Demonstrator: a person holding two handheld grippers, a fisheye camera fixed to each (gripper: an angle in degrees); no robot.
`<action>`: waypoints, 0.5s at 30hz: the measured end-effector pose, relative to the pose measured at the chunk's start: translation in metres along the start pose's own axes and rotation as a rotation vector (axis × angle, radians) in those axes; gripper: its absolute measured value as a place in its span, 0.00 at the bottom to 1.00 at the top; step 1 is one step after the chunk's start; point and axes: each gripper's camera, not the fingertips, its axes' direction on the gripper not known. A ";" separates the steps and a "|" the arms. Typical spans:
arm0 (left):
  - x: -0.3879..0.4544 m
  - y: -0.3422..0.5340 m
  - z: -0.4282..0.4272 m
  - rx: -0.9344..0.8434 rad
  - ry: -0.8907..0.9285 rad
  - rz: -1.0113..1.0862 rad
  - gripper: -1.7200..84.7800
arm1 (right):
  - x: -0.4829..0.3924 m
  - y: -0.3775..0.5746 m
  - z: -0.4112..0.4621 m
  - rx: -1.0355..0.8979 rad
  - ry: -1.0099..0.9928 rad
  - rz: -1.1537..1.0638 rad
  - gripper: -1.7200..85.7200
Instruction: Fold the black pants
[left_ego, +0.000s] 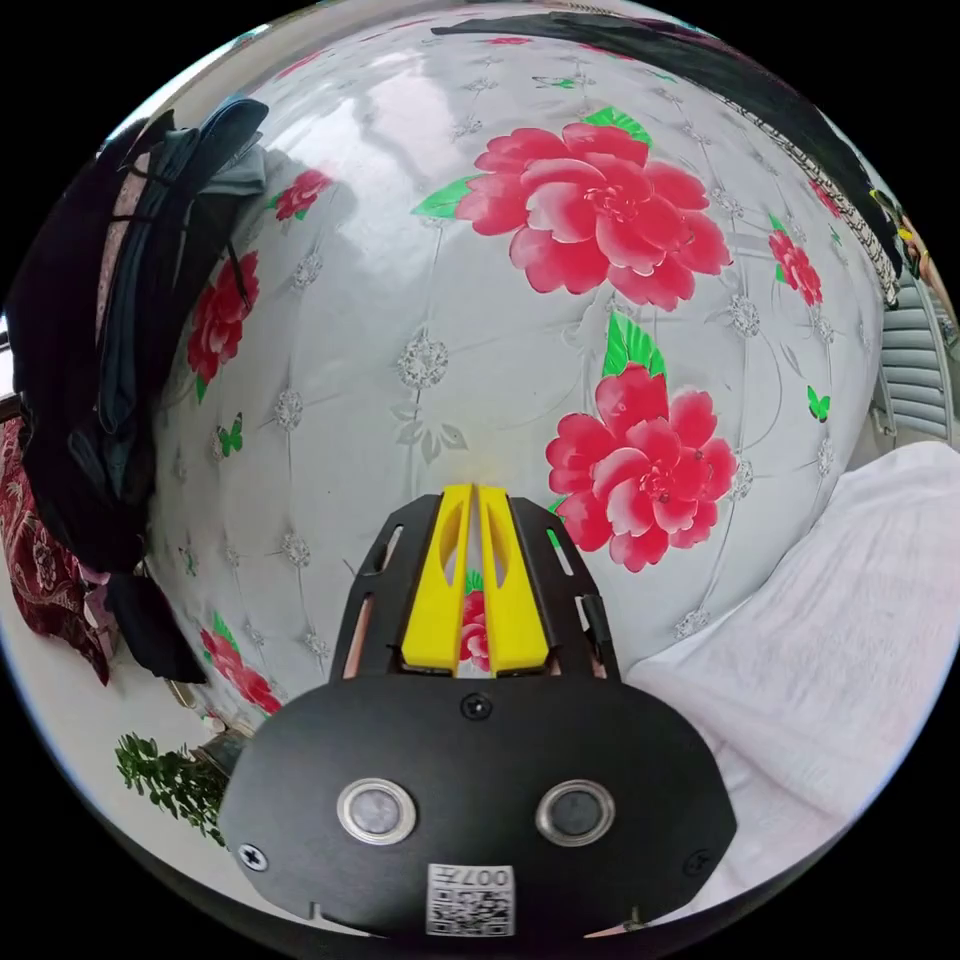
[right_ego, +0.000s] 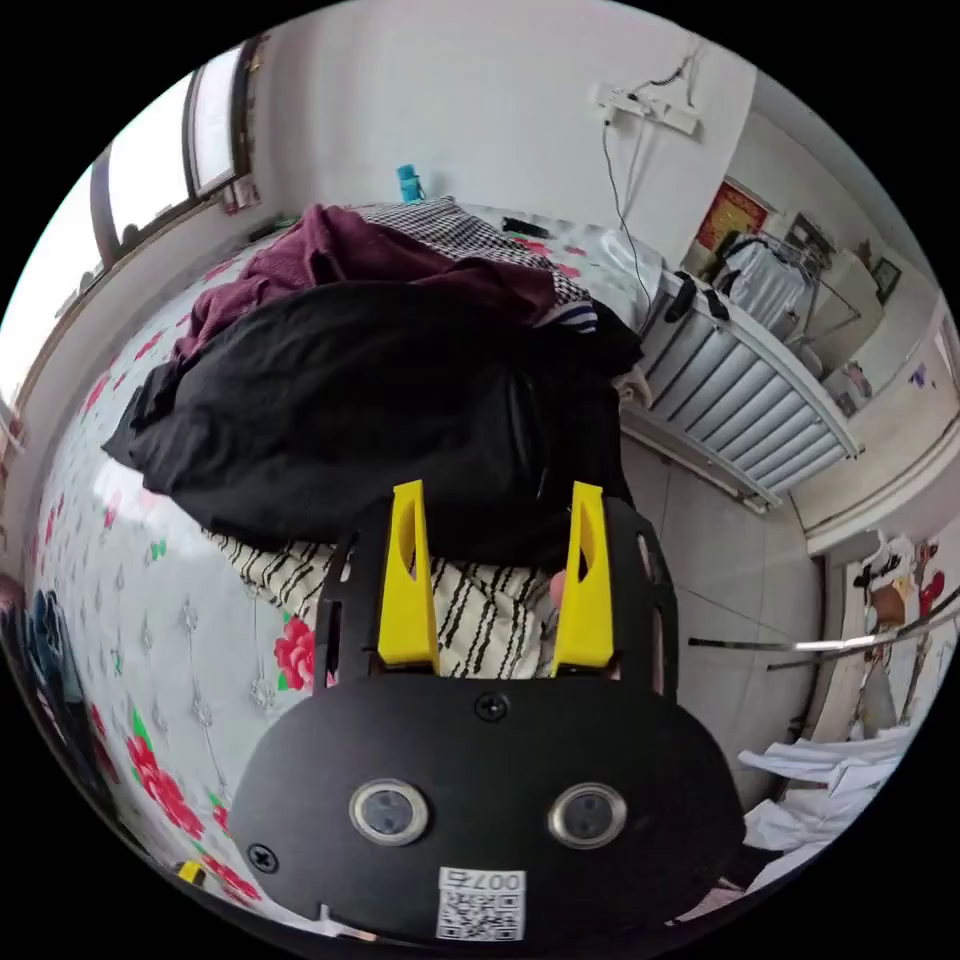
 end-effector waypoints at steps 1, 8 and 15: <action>-0.002 -0.004 0.000 -0.021 0.009 0.004 0.01 | 0.015 -0.001 0.013 -0.034 -0.051 0.074 0.18; -0.012 -0.014 0.004 -0.088 0.035 -0.008 0.01 | 0.021 0.010 0.038 -0.079 -0.062 0.057 0.12; -0.024 0.010 0.013 -0.020 0.062 -0.081 0.01 | -0.008 0.041 -0.080 0.169 -0.265 -0.237 0.03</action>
